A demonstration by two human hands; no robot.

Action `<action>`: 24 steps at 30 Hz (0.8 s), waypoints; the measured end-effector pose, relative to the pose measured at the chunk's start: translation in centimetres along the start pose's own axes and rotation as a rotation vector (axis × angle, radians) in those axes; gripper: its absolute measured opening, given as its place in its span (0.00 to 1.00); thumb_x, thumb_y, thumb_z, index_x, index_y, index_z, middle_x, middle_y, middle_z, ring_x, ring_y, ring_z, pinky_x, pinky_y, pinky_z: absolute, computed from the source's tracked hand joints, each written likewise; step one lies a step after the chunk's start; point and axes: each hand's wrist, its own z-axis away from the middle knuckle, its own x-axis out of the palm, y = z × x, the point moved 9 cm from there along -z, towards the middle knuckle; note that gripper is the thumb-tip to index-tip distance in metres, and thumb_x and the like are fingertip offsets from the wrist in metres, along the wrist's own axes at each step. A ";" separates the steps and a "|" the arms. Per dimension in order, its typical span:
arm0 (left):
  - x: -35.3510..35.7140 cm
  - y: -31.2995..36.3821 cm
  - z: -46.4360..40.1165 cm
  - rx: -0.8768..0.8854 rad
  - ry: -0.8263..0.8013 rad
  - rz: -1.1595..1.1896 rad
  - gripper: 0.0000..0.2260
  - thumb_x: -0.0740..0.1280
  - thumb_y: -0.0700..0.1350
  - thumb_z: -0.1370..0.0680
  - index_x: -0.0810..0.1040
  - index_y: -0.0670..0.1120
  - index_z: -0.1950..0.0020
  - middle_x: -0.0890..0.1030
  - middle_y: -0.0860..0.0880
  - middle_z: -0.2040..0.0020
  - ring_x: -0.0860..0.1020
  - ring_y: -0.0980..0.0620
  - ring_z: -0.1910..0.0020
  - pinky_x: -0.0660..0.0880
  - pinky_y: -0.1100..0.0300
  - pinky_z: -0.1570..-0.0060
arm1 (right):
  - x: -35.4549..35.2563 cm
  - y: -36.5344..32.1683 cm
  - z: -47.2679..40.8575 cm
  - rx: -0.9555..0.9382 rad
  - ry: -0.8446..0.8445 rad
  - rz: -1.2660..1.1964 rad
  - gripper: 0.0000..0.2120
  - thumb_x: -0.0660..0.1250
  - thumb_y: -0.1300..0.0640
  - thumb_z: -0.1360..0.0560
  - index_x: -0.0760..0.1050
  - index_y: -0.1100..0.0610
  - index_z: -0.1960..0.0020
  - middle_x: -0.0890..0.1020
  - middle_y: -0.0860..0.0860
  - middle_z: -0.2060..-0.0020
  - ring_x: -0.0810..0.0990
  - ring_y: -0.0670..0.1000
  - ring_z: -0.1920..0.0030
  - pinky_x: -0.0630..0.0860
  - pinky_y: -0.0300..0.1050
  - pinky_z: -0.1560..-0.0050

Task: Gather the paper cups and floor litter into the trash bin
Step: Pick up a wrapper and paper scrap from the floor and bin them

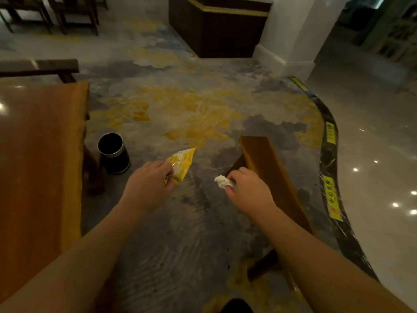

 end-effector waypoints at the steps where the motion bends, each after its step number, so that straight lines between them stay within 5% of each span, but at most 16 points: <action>1: 0.4 -0.4 -1.0 -0.004 -0.009 -0.007 0.02 0.68 0.45 0.27 0.76 0.49 0.57 0.78 0.50 0.59 0.76 0.46 0.59 0.74 0.53 0.66 | 0.3 0.4 -1.6 -0.015 0.000 -0.005 0.10 0.65 0.50 0.22 0.76 0.53 0.43 0.76 0.51 0.48 0.74 0.51 0.48 0.74 0.46 0.53; 14: 5.9 -13.4 -19.0 -0.356 -0.022 -0.212 0.02 0.67 0.47 0.25 0.76 0.51 0.54 0.77 0.52 0.57 0.75 0.50 0.58 0.72 0.56 0.66 | 5.8 2.7 -32.4 -0.313 -0.115 -0.103 0.09 0.65 0.51 0.23 0.77 0.56 0.48 0.76 0.54 0.54 0.75 0.56 0.53 0.71 0.48 0.58; 24: 7.4 -25.4 -26.2 -0.721 -0.035 -0.275 0.06 0.67 0.50 0.23 0.77 0.51 0.48 0.77 0.52 0.54 0.74 0.53 0.57 0.76 0.56 0.60 | 9.0 -6.1 -52.0 -0.657 -0.220 -0.109 0.08 0.68 0.51 0.25 0.75 0.55 0.56 0.73 0.51 0.62 0.75 0.57 0.59 0.66 0.48 0.64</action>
